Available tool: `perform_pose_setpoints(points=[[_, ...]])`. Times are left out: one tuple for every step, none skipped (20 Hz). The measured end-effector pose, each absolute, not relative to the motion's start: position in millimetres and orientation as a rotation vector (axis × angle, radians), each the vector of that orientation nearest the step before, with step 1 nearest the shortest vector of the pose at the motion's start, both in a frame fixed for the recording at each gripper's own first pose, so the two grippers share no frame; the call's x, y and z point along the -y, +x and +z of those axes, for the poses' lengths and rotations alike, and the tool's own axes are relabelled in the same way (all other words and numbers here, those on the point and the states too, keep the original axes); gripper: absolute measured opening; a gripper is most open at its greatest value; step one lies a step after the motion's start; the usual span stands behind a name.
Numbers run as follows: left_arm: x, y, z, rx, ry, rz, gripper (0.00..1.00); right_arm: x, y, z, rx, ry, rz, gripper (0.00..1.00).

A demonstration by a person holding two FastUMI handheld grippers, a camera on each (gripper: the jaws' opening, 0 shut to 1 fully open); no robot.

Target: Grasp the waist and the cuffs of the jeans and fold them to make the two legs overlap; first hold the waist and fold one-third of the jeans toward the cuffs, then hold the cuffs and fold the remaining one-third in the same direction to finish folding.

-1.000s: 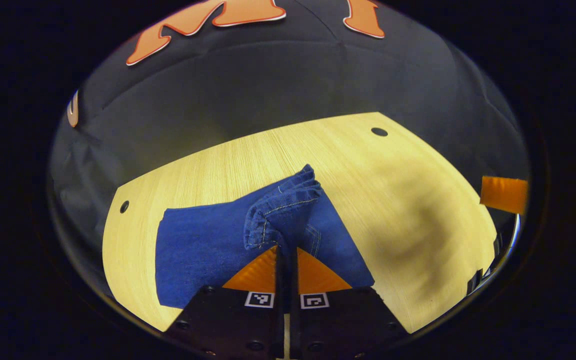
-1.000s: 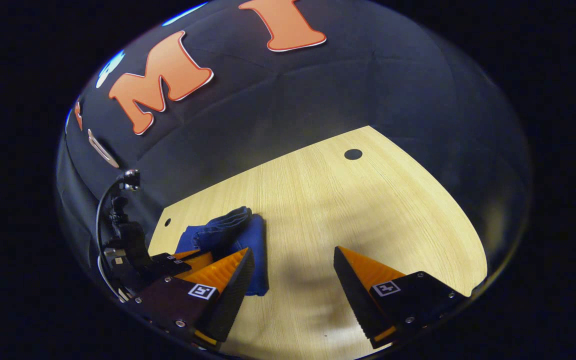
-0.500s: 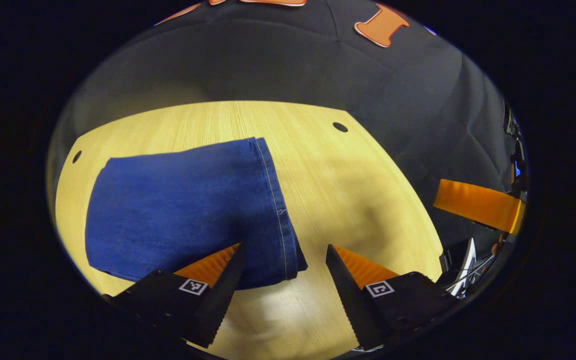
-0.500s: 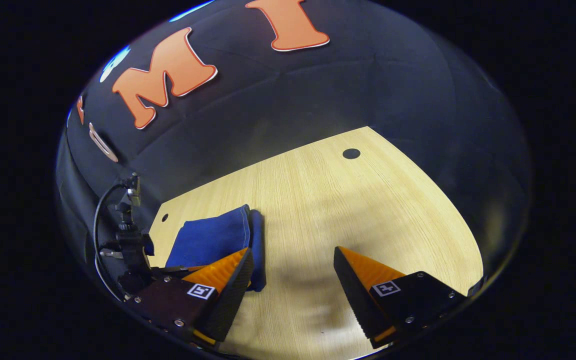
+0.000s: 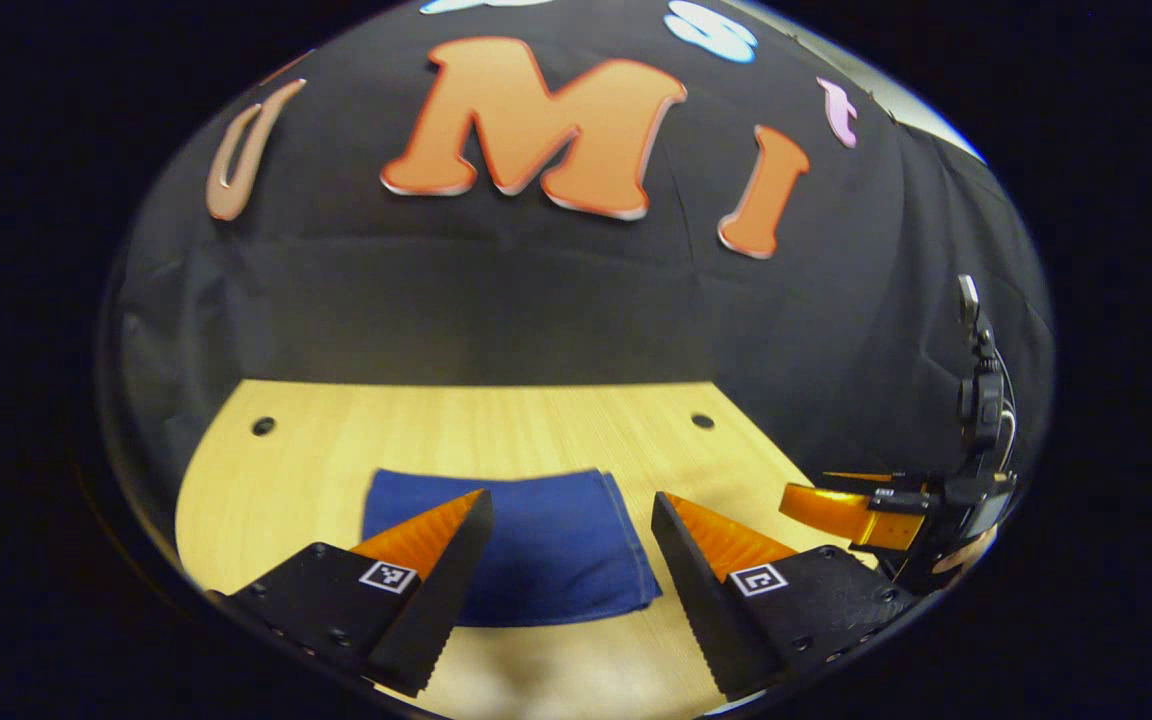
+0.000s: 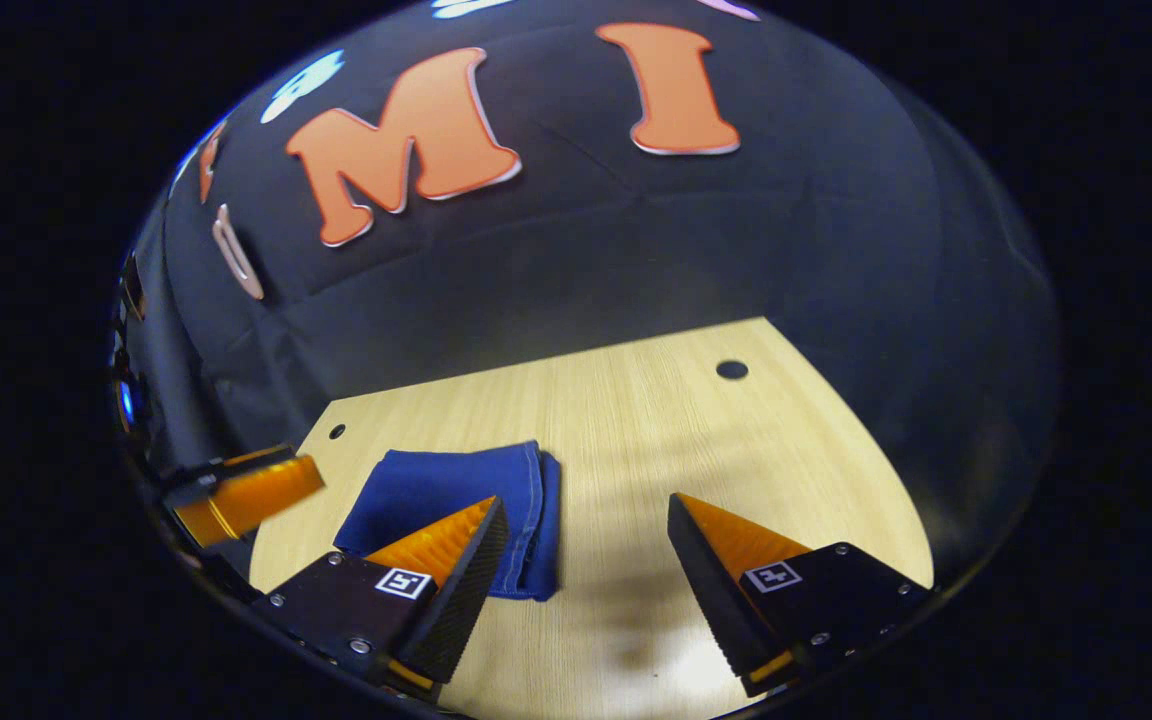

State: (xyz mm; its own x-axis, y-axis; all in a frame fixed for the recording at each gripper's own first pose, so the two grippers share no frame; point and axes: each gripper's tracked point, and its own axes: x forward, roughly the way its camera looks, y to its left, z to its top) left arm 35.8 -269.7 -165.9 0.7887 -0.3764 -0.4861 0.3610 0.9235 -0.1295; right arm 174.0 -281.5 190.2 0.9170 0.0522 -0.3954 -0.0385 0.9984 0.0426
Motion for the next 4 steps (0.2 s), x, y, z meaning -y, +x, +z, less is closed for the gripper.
perform_pose_setpoints(points=[[254.9, 34.4, -155.1, -0.483, -0.037, -0.366, 0.98, 273.5, 172.6, 204.0, -0.364, -0.003, 0.049, 0.98], [238.2, 34.1, -145.2, -0.434, -0.037, -0.333, 0.97, 264.6, 170.4, 218.1, -0.320, -0.035, 0.052, 0.98], [218.4, 33.9, -134.7, -0.385, -0.026, -0.300, 0.98, 253.3, 169.1, 230.2, -0.278, -0.060, 0.055, 0.98], [196.1, 33.3, -125.7, -0.333, -0.015, -0.261, 0.97, 243.2, 165.6, 243.3, -0.239, -0.078, 0.071, 0.98]])
